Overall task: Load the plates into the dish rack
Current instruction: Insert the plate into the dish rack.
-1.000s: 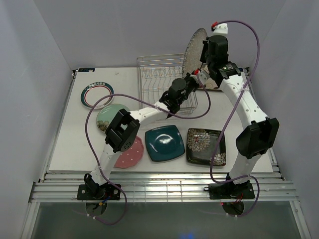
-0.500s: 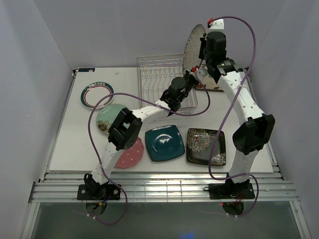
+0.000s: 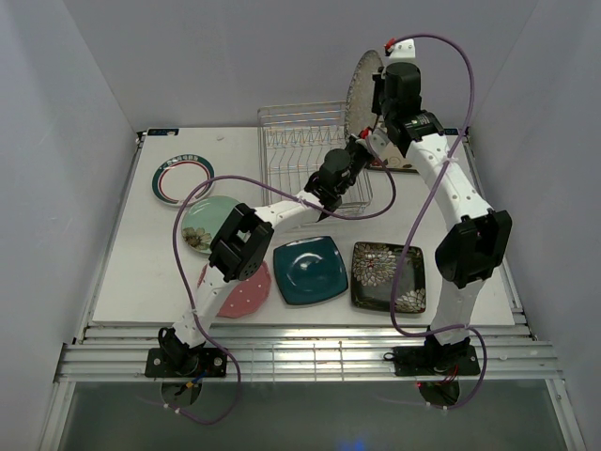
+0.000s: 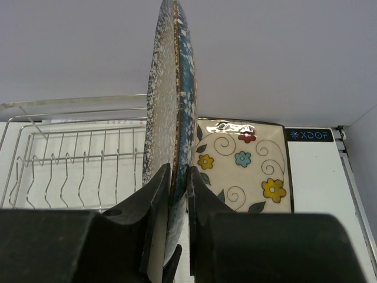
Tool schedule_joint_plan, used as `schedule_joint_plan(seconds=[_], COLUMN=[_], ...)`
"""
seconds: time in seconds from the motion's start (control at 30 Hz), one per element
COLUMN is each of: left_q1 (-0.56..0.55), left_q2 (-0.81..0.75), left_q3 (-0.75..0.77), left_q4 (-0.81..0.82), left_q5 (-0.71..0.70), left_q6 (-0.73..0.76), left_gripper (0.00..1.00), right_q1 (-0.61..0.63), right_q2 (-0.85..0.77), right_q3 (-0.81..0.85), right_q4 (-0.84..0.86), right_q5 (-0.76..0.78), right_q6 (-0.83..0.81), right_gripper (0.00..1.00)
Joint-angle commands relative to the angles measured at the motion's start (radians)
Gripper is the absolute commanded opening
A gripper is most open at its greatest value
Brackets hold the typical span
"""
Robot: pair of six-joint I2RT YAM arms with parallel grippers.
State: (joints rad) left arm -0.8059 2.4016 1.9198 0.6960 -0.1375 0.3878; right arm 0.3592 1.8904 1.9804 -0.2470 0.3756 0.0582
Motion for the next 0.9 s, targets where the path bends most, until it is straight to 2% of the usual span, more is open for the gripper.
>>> schedule_joint_plan(seconds=[0.0,0.53,0.87], left_q1=[0.007,0.033,0.031], left_q2=[0.002,0.016,0.019], left_q3=[0.033,-0.059,-0.019], left_q4=[-0.006,0.040,0.043], left_q5=[0.099,0.099,0.104], left_q6=[0.003,-0.030,-0.015], left_gripper=[0.00,0.00,0.00], right_q1=[0.067,0.063,0.061], right_q2=[-0.053,-0.019,-0.028], right_q3=[0.031,-0.049,-0.026], right_q4=[0.179,0.236,0.236], right_q5=[-0.259,-0.284,-0.280], right_q6=[0.026,0.042,0.035], right_gripper=[0.08,0.08,0.08])
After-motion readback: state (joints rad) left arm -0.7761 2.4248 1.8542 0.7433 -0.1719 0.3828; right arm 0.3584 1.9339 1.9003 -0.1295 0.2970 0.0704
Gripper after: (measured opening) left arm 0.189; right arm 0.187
